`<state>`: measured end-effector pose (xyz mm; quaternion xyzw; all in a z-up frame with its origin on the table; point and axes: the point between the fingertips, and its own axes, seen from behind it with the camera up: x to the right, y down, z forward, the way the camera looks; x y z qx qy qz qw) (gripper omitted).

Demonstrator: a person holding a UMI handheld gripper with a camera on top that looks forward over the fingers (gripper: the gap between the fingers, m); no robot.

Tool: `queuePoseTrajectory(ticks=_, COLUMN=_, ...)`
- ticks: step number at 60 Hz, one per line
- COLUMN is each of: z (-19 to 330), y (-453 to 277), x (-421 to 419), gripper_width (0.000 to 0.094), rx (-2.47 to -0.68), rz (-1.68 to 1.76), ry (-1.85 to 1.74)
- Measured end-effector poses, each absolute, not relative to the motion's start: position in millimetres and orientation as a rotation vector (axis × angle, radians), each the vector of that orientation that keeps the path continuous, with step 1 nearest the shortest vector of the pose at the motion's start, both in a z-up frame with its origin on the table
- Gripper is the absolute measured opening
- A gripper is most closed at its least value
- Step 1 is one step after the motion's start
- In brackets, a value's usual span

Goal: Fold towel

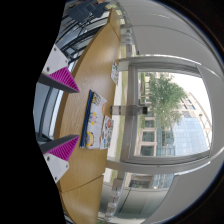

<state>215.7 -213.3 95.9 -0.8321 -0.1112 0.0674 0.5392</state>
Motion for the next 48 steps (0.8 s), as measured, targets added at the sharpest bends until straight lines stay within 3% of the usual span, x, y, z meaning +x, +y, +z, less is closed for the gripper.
queuePoseTrajectory(ticks=11, z=94, y=-198, x=196, gripper_width=0.0854, rx=-2.005, rz=0.179, ry=-0.290)
queuePoseTrajectory(ticks=21, z=112, y=-142, x=191, gripper_width=0.0832, rx=-2.008, rz=0.155, ry=-0.228)
queuePoseTrajectory(ticks=34, z=99, y=-82, x=233, gripper_width=0.0589, rx=-2.097, rz=0.081, ry=-0.129)
queuePoseTrajectory(ticks=41, z=73, y=-93, x=275, gripper_width=0.0441, rx=-2.208, rz=0.036, ry=-0.086)
queuePoseTrajectory(ticks=45, z=79, y=-101, x=312, gripper_width=0.0295, rx=-2.192, rz=-0.045, ry=-0.122)
queuePoseTrajectory(ticks=48, z=82, y=-110, x=331, gripper_width=0.0242, rx=-2.201, rz=-0.065, ry=-0.126)
